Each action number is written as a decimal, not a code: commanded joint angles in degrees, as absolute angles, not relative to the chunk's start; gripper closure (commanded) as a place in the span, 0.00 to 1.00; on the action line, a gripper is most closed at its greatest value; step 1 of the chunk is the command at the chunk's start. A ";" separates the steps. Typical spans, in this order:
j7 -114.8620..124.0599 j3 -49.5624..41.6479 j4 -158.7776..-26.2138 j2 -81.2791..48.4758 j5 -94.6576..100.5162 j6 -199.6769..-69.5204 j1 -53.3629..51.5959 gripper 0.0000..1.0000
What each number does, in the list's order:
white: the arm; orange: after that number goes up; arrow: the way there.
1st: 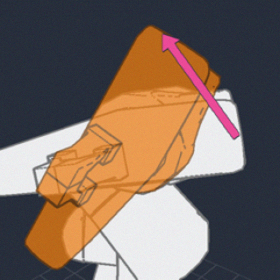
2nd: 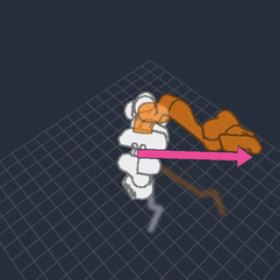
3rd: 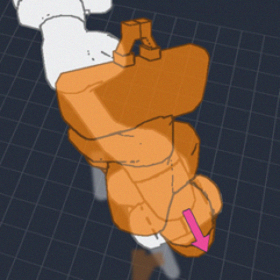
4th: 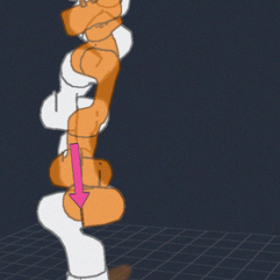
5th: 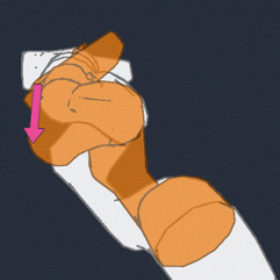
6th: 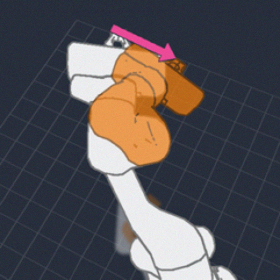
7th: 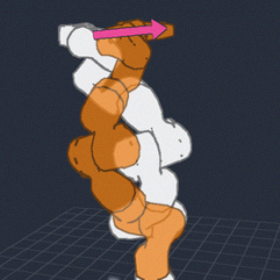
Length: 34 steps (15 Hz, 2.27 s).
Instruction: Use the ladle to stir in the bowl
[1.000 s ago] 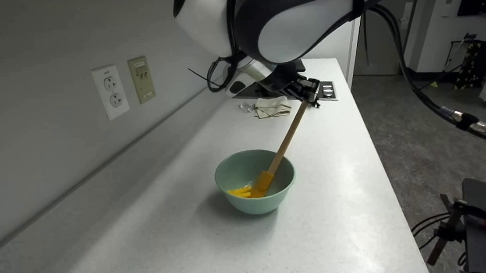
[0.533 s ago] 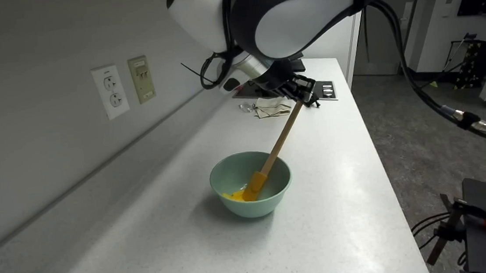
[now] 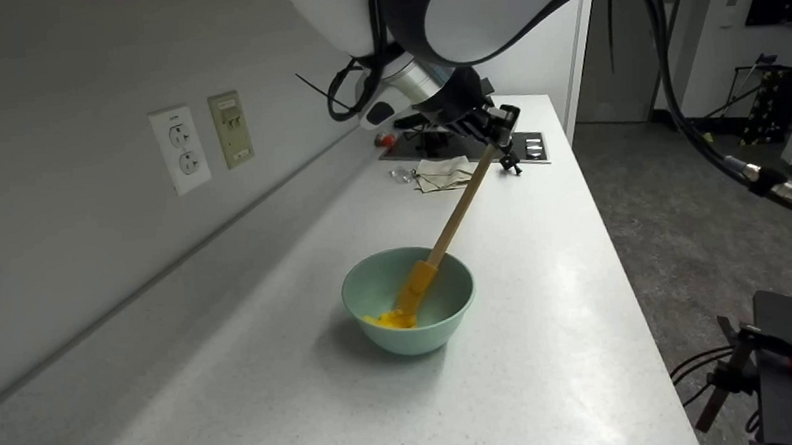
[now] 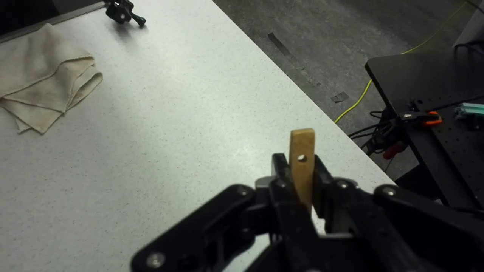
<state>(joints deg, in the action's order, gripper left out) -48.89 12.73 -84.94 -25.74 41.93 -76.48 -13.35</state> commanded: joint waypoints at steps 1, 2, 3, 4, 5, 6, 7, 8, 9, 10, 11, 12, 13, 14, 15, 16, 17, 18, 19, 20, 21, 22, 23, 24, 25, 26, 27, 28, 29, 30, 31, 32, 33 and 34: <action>-49.57 12.19 -85.96 -24.77 43.60 -74.28 -14.08 0.96; -49.46 12.18 -85.64 -25.27 43.78 -74.09 -14.08 0.96; -49.32 12.14 -85.08 -26.06 43.96 -73.81 -14.18 0.96; -49.20 12.13 -84.82 -26.55 44.19 -73.86 -14.25 0.96; -49.14 12.17 -84.36 -27.24 44.37 -74.12 -14.32 0.96; -48.79 12.38 -84.06 -27.62 43.90 -75.38 -14.10 0.96; -48.60 12.55 -83.55 -28.07 43.06 -75.97 -13.92 0.96; -48.77 12.85 -82.97 -28.45 41.85 -76.40 -13.71 0.96; -48.94 13.05 -82.87 -28.53 41.05 -77.10 -13.62 0.96; -49.12 13.19 -82.98 -28.45 40.37 -78.00 -13.55 0.96; -49.33 13.27 -83.16 -28.29 39.93 -78.76 -13.55 0.96; -49.40 13.31 -83.46 -27.92 39.49 -79.36 -13.51 0.96; -49.70 13.38 -84.03 -27.32 39.04 -80.09 -13.38 0.96; -49.98 13.46 -84.66 -26.56 38.61 -80.63 -13.26 0.96; -50.18 13.54 -85.36 -25.72 38.13 -81.33 -13.13 0.96; -50.46 13.60 -86.01 -24.92 37.76 -81.83 -13.03 0.96; -50.64 13.67 -86.78 -23.95 37.65 -82.43 -12.95 0.96; -50.76 13.67 -87.25 -23.21 37.66 -82.71 -12.96 0.96; -50.86 13.68 -88.17 -22.17 37.81 -83.23 -12.90 0.96; -50.92 13.68 -88.70 -21.44 37.92 -83.44 -12.89 0.96; -50.79 13.46 -88.88 -21.02 38.63 -82.72 -13.19 0.96; -50.59 13.18 -89.14 -20.98 39.51 -82.07 -13.43 0.96; -50.57 13.00 -89.28 -21.05 39.93 -81.43 -13.52 0.96; -50.71 12.77 -88.86 -21.56 40.23 -80.27 -13.60 0.96; -50.63 12.57 -88.22 -22.22 40.59 -79.25 -13.70 0.96; -50.44 12.39 -87.91 -22.66 41.06 -78.74 -13.75 0.96; -50.35 12.20 -87.45 -23.23 41.28 -78.04 -13.78 0.96; -50.28 12.02 -87.07 -23.76 41.63 -77.45 -13.84 0.96; -50.23 11.89 -86.76 -24.22 41.92 -76.91 -13.88 0.96; -50.20 11.75 -86.43 -24.72 42.23 -76.46 -13.89 0.96; -50.20 11.69 -86.32 -25.02 42.36 -76.14 -13.87 0.96; -50.30 11.68 -86.38 -25.22 42.31 -75.74 -13.83 0.96; -50.37 11.71 -86.45 -25.31 42.30 -75.39 -13.81 0.96; -50.51 11.82 -86.68 -25.22 41.99 -75.48 -13.63 0.96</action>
<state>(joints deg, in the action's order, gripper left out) -49.45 12.06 -87.59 -24.72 41.52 -77.30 -13.37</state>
